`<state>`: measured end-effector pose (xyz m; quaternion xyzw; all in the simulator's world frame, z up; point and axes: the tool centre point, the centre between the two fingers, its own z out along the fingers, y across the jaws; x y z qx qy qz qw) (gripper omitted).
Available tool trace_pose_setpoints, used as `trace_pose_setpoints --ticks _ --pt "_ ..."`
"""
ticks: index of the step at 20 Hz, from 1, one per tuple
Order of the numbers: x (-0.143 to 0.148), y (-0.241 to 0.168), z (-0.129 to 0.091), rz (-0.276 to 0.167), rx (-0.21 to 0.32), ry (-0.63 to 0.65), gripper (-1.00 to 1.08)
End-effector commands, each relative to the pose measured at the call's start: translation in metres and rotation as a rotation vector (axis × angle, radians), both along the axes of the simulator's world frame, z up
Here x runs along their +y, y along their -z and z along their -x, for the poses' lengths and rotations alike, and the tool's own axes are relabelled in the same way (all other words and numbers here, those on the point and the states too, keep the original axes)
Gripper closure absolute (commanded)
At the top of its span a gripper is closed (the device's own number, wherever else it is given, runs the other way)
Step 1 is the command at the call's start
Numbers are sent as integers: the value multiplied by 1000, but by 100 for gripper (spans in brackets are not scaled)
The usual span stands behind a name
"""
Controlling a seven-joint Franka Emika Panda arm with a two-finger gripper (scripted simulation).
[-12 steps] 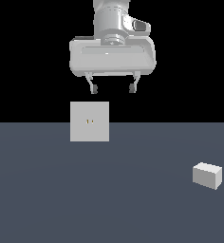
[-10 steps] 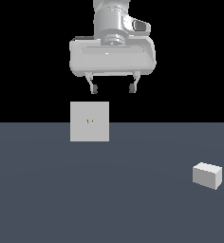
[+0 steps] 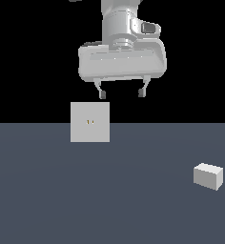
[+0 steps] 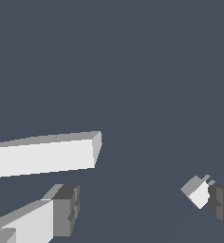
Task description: Plug the charger into the wall socket.
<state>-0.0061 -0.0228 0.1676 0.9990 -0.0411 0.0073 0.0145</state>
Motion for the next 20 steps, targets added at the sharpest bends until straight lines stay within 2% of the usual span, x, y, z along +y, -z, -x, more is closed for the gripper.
trace_pose_setpoints --ticks 1,8,14,20 --pt "-11 7 2 1 -5 55 -92" --pt "-55 35 19 6 -31 285 -92" --pt "-97 65 45 11 -57 527 -92" --pt "-122 88 71 15 -76 706 -92"
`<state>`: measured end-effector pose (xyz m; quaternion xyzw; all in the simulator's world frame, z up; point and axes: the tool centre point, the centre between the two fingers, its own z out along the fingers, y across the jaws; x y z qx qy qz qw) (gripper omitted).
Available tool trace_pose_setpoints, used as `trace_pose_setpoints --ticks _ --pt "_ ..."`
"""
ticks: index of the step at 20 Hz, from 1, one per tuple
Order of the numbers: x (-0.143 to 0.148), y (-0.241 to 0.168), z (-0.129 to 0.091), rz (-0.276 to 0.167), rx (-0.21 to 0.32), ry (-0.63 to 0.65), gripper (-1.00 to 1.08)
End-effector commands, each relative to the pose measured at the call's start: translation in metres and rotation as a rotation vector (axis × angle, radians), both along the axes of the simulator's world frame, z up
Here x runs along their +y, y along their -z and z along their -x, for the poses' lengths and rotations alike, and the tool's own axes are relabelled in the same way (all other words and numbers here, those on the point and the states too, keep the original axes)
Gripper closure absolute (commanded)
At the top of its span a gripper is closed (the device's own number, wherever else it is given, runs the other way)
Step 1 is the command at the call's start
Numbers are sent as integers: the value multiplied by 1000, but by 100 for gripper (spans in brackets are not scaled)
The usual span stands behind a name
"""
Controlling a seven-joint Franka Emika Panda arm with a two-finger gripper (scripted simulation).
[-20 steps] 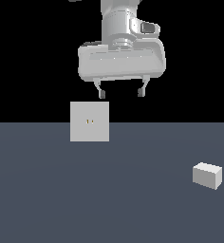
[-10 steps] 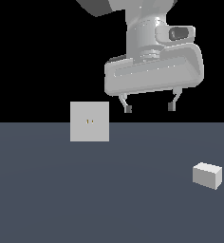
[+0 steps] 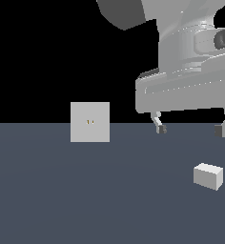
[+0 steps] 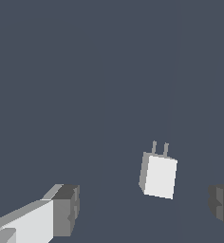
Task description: Plug the charger into the wall socket.
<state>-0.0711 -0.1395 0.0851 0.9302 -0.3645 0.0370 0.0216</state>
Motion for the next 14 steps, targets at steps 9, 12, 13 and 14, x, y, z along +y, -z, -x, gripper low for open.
trace_pose_setpoints --ticks 9,12,13,14 --pt "-20 23 27 3 -19 172 -92" --pt "-20 23 28 2 -20 175 -92" --pt "-19 23 27 2 -19 172 -92" --pt "-19 23 27 2 -19 171 -92"
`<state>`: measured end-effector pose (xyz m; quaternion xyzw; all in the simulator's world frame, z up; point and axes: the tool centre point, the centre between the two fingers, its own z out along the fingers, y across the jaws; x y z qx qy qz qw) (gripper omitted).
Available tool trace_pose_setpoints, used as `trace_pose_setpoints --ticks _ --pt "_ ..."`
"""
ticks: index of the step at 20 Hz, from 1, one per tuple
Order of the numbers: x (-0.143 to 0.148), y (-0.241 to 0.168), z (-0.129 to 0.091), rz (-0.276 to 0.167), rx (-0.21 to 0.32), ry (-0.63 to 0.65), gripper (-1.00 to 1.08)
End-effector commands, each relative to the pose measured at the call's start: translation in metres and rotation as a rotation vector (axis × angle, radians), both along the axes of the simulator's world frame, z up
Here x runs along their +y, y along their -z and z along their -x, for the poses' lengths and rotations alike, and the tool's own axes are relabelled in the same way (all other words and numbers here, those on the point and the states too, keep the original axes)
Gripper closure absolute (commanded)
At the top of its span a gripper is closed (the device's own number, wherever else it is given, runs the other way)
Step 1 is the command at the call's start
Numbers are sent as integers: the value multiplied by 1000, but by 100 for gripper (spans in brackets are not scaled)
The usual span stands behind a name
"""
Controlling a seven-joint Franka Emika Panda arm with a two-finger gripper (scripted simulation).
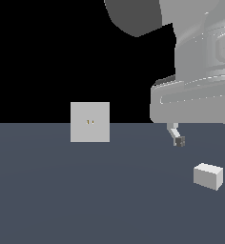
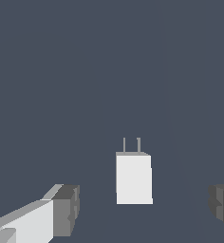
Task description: Plug the charger into the wall socket.
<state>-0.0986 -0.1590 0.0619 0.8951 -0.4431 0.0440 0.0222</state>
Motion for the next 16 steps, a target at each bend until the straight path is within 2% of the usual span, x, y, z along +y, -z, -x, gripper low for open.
trace_pose_setpoints --ticks 1,16 --pt "0 0 0 0 0 0 -92" --pt "0 46 1 -1 0 0 -92"
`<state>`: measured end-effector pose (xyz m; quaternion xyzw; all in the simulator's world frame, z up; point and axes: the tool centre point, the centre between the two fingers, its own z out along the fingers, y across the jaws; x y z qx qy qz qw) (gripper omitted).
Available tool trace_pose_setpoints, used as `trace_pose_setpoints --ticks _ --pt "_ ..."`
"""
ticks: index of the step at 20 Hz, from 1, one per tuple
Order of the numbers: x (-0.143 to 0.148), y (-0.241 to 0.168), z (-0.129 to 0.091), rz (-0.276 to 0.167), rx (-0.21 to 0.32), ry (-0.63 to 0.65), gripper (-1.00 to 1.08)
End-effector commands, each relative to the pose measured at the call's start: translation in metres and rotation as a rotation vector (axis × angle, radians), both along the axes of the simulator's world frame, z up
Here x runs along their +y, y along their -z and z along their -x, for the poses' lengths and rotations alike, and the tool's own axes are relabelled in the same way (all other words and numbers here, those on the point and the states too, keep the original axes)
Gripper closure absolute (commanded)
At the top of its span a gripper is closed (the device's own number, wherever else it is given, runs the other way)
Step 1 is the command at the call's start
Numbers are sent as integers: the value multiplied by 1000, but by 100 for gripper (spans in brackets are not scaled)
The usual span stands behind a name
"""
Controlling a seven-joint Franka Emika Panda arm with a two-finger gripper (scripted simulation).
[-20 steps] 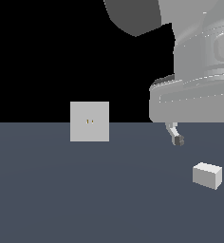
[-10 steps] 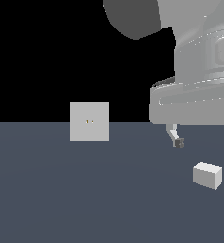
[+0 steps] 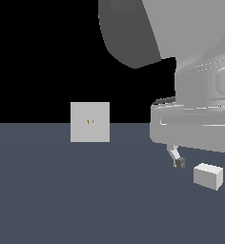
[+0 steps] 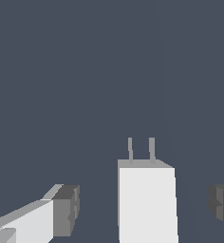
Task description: Plug the charger into the wall socket.
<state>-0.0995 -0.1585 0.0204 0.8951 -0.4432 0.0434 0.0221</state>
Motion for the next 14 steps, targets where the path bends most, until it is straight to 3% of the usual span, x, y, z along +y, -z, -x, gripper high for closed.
trace_pose_setpoints --ticks 1,4,5,14 --pt "0 6 -1 0 -2 -1 -92" --pt "0 9 -1 0 -2 -1 -92" --pt "0 9 -1 0 -2 -1 108" --pt "0 9 -1 0 -2 -1 108"
